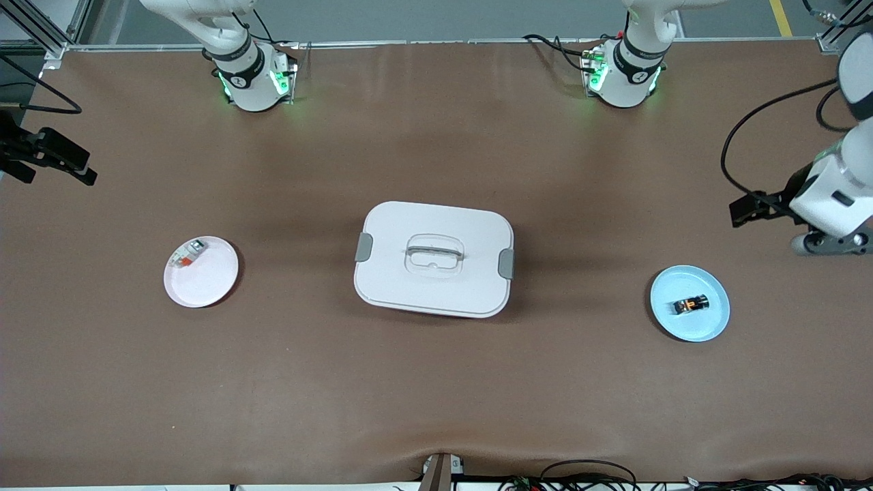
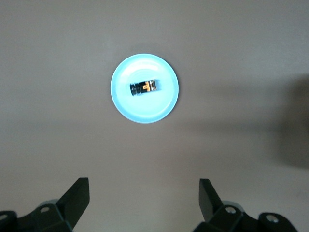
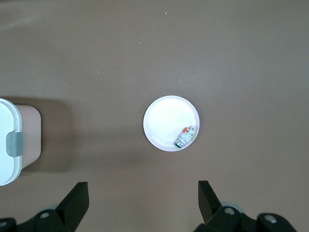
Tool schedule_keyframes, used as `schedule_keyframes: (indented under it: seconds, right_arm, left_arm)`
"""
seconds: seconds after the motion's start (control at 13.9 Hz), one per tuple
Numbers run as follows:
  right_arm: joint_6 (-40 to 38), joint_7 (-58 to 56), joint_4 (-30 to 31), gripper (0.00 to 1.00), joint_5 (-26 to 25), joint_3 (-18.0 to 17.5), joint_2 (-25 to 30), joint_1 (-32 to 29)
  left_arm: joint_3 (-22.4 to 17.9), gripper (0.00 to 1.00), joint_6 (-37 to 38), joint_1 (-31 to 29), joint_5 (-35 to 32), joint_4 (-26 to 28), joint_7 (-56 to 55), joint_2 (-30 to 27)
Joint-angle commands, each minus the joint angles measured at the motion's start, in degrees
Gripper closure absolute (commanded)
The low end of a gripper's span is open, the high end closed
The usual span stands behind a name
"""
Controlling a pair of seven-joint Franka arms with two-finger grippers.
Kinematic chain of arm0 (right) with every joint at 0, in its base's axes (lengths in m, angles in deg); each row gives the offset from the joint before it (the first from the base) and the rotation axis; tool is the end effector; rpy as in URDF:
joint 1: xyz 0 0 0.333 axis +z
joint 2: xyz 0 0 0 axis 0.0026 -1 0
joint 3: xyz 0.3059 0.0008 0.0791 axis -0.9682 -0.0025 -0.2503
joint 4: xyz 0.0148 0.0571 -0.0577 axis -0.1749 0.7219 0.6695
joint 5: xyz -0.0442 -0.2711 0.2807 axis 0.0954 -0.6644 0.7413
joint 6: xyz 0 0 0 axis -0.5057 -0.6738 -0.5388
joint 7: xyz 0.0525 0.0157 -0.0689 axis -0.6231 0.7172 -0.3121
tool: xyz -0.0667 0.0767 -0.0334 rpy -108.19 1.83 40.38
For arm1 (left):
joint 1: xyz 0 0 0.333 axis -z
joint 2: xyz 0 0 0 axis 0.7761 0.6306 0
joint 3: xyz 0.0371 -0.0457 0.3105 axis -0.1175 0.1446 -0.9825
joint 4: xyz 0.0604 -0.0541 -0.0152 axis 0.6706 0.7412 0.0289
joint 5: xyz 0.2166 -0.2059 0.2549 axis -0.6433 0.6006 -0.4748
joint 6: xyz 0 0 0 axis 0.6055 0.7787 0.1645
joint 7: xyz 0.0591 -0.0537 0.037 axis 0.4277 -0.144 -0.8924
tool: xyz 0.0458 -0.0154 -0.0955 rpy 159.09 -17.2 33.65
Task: Transfer orange switch to right arm and place
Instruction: 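Move the left gripper down over the switch on the blue plate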
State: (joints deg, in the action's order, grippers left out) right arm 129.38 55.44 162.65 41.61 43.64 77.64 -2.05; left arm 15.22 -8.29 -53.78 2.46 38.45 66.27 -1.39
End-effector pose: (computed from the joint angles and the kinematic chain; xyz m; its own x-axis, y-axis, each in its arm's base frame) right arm 0.5421 -0.0152 0.6549 0.9966 -0.0645 0.0507 -0.0636 -0.9978 -0.0185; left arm 0.6048 -0.0204 0.5419 0.9980 0.0038 -0.0638 -0.0024 -0.9952 -0.0979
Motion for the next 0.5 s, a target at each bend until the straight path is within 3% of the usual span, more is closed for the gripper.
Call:
schedule_keyframes:
  seconds: [0.0, 0.43]
  right_arm:
    - [-0.9, -0.1, -1.2, 0.0, -0.9, -0.9, -0.4, -1.2]
    - [-0.9, -0.1, -1.2, 0.0, -0.9, -0.9, -0.4, -1.2]
  left_arm:
    - [0.2, 0.0, -6.6, -1.7, -1.1, 3.8, 0.4, 1.6]
    - [0.0, 0.0, -13.7, -1.9, -5.0, 5.4, 0.4, 9.2]
